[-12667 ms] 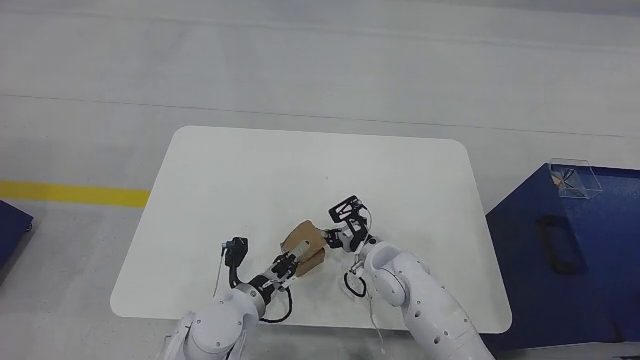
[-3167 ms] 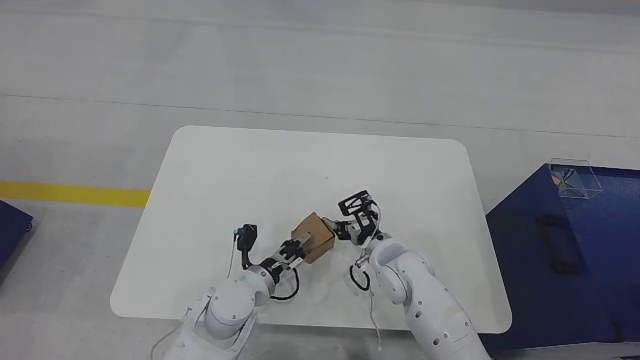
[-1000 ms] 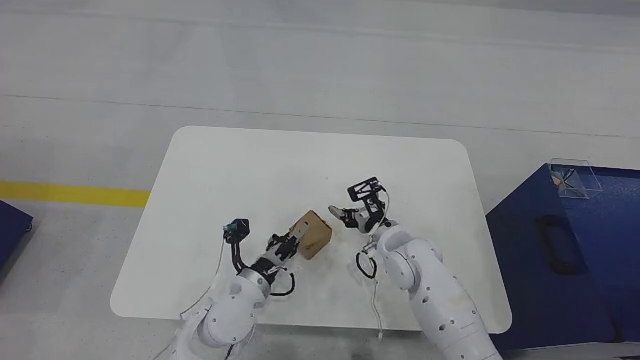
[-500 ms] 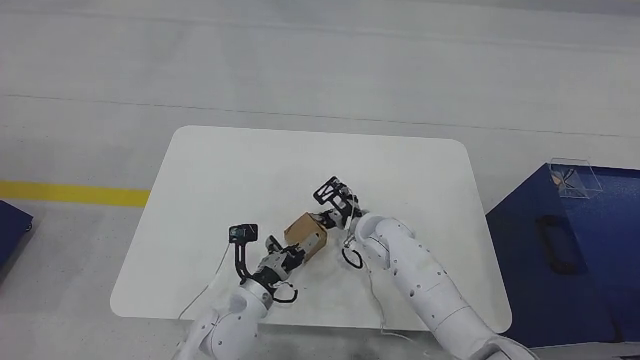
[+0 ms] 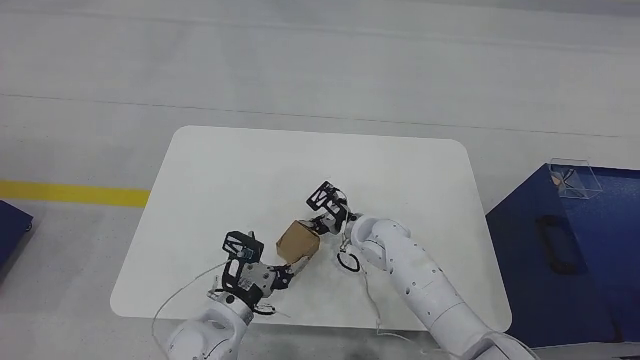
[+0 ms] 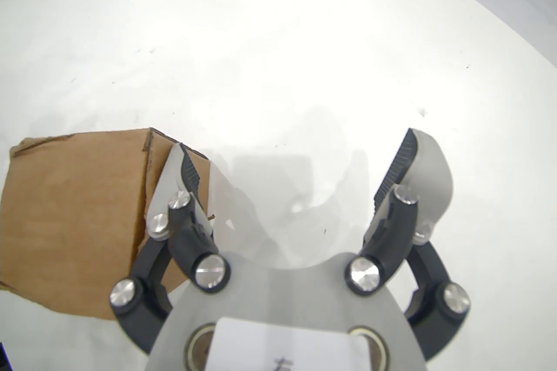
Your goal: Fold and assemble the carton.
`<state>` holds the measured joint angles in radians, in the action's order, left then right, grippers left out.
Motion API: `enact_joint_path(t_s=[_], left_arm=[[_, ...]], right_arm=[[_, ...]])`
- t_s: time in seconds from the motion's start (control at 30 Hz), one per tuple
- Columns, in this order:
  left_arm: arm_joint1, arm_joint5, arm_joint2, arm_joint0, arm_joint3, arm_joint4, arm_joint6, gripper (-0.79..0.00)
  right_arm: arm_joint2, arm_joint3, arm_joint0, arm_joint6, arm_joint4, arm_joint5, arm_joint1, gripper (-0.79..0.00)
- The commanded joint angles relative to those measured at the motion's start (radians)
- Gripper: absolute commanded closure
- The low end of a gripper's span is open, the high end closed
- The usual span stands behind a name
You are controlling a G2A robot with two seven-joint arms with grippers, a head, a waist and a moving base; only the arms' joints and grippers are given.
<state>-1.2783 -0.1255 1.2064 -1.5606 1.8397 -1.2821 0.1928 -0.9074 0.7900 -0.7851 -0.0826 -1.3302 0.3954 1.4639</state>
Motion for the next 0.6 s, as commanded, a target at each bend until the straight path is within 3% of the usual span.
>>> enact_joint_path(t_s=[0.0,0.07,0.2,0.37,0.57], left_arm=[[0.001,-0.018,-0.012,0.033,-0.032,-0.054,0.018,-0.785],[-0.002,0.007,-0.029,0.058,-0.064,-0.090,0.035,-0.785],[-0.010,0.029,-0.084,0.098,-0.092,-0.138,0.096,-0.785],[-0.015,0.044,-0.101,0.145,-0.134,-0.163,0.168,-0.785],[-0.023,0.043,-0.133,0.187,-0.166,-0.168,0.241,-0.785]], right_arm=[[0.000,0.000,0.000,0.000,0.000,0.000,0.000,-0.785],[0.000,0.000,0.000,0.000,0.000,0.000,0.000,-0.785],[-0.037,0.007,-0.033,0.023,-0.008,-0.177,-0.006,-0.785],[-0.117,0.034,-0.068,0.067,0.045,-0.188,-0.027,-0.785],[-0.123,0.040,-0.073,0.067,0.042,-0.183,-0.031,-0.785]])
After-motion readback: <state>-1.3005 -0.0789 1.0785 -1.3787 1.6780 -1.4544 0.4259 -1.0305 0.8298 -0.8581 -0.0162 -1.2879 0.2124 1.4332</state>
